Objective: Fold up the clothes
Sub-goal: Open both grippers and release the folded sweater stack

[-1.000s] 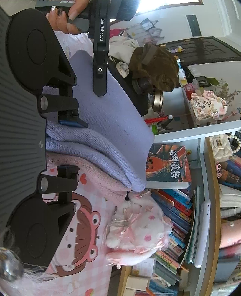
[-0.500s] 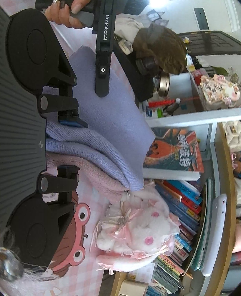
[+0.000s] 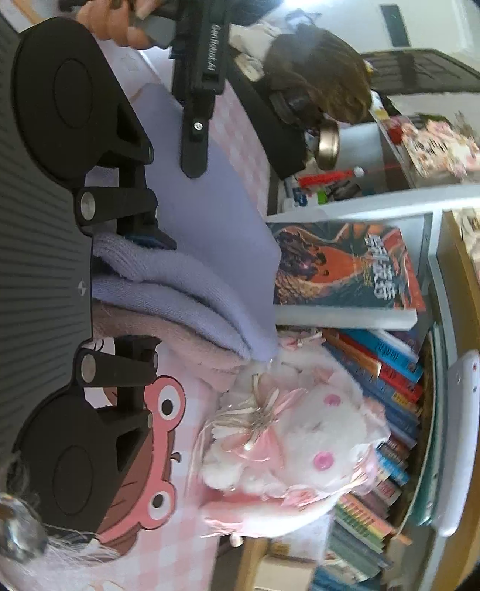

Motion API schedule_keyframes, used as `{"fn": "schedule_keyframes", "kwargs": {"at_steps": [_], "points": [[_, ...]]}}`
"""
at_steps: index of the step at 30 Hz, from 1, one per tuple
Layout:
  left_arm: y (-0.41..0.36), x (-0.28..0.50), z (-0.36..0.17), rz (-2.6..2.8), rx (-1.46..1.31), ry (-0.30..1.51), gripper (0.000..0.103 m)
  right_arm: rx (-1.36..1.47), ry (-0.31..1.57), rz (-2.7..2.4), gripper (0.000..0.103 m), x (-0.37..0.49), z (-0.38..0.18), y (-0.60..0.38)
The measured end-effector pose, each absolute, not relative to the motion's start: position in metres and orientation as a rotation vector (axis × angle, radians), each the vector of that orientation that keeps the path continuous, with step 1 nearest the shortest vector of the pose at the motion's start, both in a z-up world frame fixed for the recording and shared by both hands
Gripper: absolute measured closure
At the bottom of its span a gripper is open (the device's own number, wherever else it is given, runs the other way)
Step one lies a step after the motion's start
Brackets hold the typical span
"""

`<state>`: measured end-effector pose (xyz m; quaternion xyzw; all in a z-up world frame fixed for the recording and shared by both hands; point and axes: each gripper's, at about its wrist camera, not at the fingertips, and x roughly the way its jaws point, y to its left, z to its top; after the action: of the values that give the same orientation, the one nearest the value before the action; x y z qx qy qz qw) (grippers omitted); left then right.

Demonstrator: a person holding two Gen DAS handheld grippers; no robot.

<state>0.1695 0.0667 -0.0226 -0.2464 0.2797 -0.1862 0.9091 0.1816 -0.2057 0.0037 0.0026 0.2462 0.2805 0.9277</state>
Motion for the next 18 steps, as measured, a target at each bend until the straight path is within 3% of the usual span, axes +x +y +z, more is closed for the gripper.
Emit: {"fn": "schedule_keyframes", "kwargs": {"at_steps": [1,3,6,12,18], "points": [[0.065,0.168,-0.020,-0.370,-0.490,0.571,0.049,0.014,0.505,0.565,0.056,0.181,0.003,-0.206],[0.064,0.159,-0.012,-0.350,-0.444,0.543,0.047,0.020,0.502,0.528,0.037,0.177,0.005,-0.208],[0.062,0.144,0.001,-0.324,-0.375,0.487,0.040,0.041,0.464,0.489,0.027,0.164,0.010,-0.215],[0.048,0.098,0.011,-0.260,-0.268,0.413,0.030,0.069,0.383,0.407,0.019,0.124,0.018,-0.228],[0.028,0.053,0.017,-0.195,-0.148,0.365,0.027,0.033,0.339,0.328,0.018,0.075,0.016,-0.229]]}}
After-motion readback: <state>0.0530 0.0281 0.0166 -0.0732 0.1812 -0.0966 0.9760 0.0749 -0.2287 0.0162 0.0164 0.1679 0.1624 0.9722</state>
